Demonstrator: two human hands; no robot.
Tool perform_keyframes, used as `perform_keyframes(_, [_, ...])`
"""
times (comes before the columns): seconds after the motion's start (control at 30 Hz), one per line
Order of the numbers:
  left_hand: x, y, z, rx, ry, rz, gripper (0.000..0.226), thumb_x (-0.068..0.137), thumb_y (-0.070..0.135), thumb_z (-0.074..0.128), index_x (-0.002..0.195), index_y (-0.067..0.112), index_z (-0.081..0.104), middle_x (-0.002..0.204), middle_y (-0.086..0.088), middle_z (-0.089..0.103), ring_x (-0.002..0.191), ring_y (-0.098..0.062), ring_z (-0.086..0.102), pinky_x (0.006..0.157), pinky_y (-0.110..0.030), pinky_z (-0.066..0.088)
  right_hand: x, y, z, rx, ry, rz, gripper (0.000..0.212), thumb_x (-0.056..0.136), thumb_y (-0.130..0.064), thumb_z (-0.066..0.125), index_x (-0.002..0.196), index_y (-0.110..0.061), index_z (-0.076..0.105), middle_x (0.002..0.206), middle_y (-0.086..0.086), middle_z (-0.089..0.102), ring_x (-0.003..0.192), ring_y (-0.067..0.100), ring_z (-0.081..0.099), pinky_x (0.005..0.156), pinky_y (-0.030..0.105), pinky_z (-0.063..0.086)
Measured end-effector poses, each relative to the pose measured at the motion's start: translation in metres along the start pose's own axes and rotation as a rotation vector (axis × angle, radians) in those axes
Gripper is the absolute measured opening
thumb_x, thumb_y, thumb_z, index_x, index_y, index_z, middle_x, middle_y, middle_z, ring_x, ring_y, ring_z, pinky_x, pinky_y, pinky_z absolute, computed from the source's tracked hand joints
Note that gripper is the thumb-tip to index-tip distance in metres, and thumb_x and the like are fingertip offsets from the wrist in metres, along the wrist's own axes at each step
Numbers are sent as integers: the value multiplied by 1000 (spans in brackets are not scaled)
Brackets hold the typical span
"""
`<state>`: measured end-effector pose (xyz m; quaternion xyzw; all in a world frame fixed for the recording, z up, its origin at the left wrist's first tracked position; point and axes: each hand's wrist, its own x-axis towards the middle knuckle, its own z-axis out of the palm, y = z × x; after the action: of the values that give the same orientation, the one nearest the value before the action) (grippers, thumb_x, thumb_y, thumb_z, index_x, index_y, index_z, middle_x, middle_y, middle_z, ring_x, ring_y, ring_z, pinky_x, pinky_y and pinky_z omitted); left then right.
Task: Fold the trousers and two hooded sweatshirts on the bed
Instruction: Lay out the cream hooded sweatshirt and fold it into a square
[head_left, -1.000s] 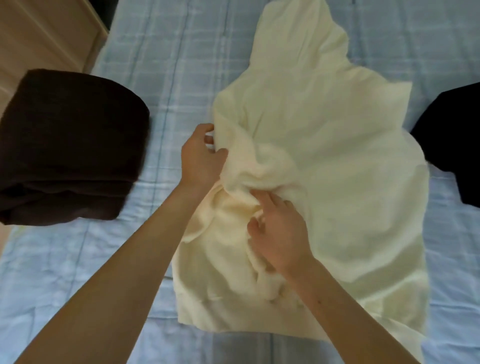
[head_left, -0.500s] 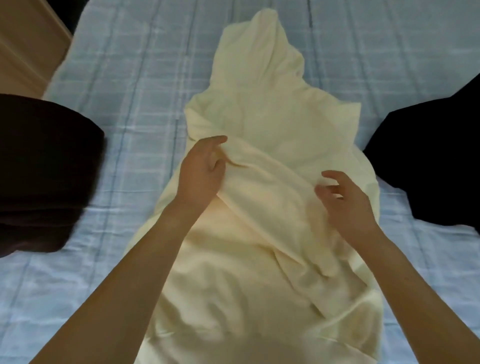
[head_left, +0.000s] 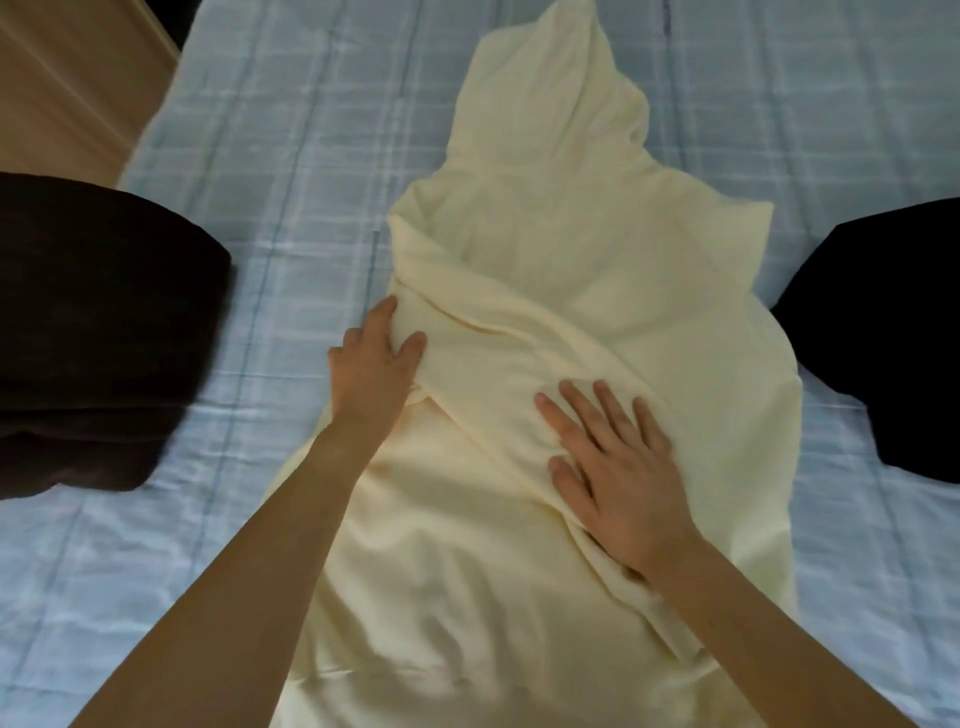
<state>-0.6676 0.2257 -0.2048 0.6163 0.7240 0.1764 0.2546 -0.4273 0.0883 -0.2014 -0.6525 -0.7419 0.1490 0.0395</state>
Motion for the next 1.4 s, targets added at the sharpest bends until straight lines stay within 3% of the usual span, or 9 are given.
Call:
perform_keyframes(0.23, [11, -3, -39, -194, 16, 182, 40, 89, 21, 71, 129, 20, 64, 98, -3, 53, 80, -10, 52, 75, -1, 35, -1, -5, 6, -6, -21, 27, 60, 99, -46, 27, 158, -39, 16, 163, -5, 28, 151, 26, 25, 120, 53, 20])
perform_keyframes(0.33, [20, -13, -68, -381, 49, 124, 30, 87, 20, 73, 117, 23, 71, 90, 11, 66, 72, 2, 57, 76, -7, 44, 7, -23, -3, 29, 11, 17, 58, 100, -46, 26, 157, -39, 19, 163, -4, 29, 150, 26, 27, 119, 54, 22])
perform_keyframes(0.47, [38, -47, -85, -369, 208, -12, 17, 88, 11, 70, 104, 15, 76, 95, 3, 75, 83, -8, 66, 83, -16, 51, 35, -38, 4, -51, -37, -56, 56, 100, -47, 26, 156, -39, 25, 159, -4, 36, 146, 27, 33, 117, 53, 25])
perform_keyframes(0.57, [42, -70, -68, -211, 62, -51, 19, 90, 11, 67, 107, 12, 75, 104, -4, 73, 93, -16, 67, 87, -16, 46, 57, -42, -1, -111, -63, -105, 56, 96, -49, 30, 148, -33, 43, 142, 1, 56, 124, 34, 53, 99, 52, 40])
perform_keyframes(0.77, [13, -66, -61, -149, 67, 240, 40, 82, 40, 67, 115, 17, 68, 109, 2, 59, 97, -12, 53, 91, -22, 40, 138, -76, -37, 163, 202, -105, 50, 97, -36, 40, 141, -13, 51, 127, 14, 58, 107, 37, 54, 93, 44, 46])
perform_keyframes(0.93, [-10, -89, -52, -89, 15, 345, 54, 76, 25, 80, 126, 19, 62, 107, 4, 59, 101, -11, 51, 92, -21, 40, 231, -107, -17, 379, 7, -107, 47, 97, -26, 60, 143, -19, 49, 126, 11, 59, 108, 24, 57, 99, 34, 43])
perform_keyframes(1.07, [-8, -100, -56, -24, 222, 379, 23, 76, 0, 77, 96, 10, 71, 86, -3, 63, 86, -15, 50, 79, -20, 38, 244, -98, -17, 538, 126, -30, 20, 91, -12, 65, 110, -17, 70, 89, -2, 65, 76, 5, 55, 75, 15, 42])
perform_keyframes(1.2, [-3, -111, -74, -78, 421, 229, 16, 77, -4, 67, 86, 8, 71, 82, -7, 61, 81, -25, 54, 76, -31, 42, 243, -63, -30, 600, 324, 201, 12, 85, -10, 71, 82, -22, 70, 71, -12, 64, 61, -2, 57, 67, 14, 43])
perform_keyframes(1.4, [7, -99, -73, -50, 185, 167, 34, 75, -1, 54, 100, 13, 71, 101, -1, 61, 97, -28, 57, 88, -25, 40, 232, -69, -8, 575, 165, 213, 18, 97, -20, 60, 108, -11, 70, 90, 3, 69, 79, 14, 59, 69, 14, 41])
